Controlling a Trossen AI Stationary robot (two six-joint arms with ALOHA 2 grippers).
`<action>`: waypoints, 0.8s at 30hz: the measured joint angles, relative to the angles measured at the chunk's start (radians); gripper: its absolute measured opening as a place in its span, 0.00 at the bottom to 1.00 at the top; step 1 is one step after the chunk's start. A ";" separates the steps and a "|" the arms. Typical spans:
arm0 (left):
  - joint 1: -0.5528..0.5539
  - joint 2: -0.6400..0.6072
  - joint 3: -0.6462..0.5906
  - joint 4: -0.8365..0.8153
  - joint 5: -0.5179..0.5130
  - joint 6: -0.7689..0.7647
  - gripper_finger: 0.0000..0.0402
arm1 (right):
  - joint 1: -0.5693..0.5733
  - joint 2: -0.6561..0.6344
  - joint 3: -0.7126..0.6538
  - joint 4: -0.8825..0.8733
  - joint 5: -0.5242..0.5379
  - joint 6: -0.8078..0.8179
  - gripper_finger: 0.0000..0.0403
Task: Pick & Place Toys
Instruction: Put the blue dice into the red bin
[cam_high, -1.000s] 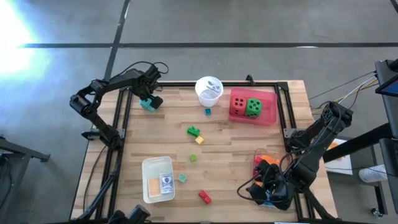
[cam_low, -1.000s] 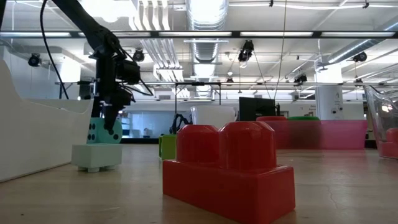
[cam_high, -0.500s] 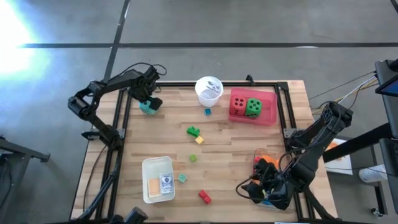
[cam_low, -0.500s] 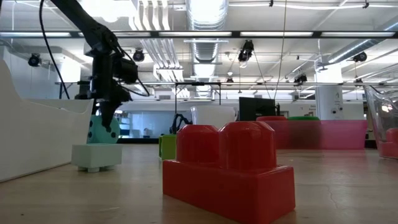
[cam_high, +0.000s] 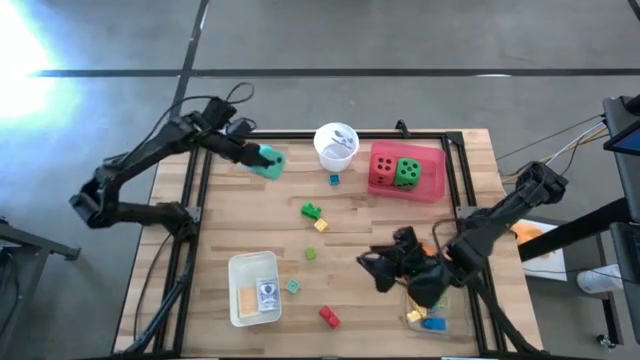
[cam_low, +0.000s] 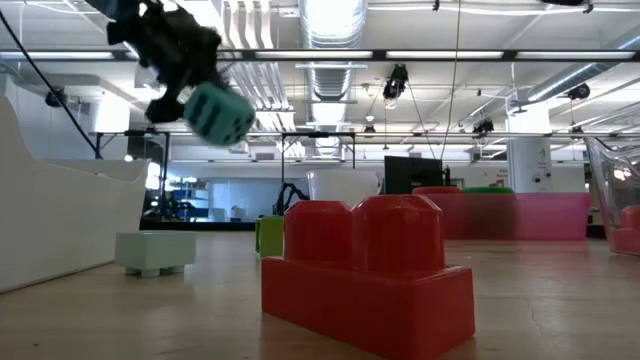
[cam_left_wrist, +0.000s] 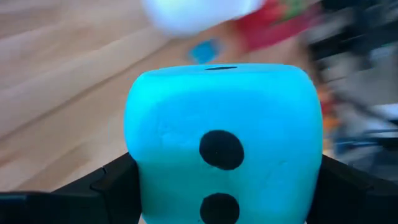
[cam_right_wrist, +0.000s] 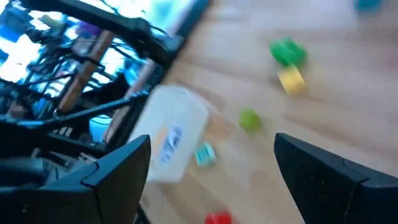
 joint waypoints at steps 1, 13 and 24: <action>-0.020 -0.023 0.000 0.048 0.026 -0.047 0.81 | -0.019 0.000 0.000 0.057 0.000 -0.100 0.83; -0.331 -0.117 0.002 0.671 0.089 -0.579 0.81 | -0.228 0.000 0.000 0.731 0.062 -1.284 0.83; -0.449 -0.061 0.003 0.919 -0.014 -0.836 0.81 | -0.303 0.022 0.105 0.767 0.136 -1.747 0.83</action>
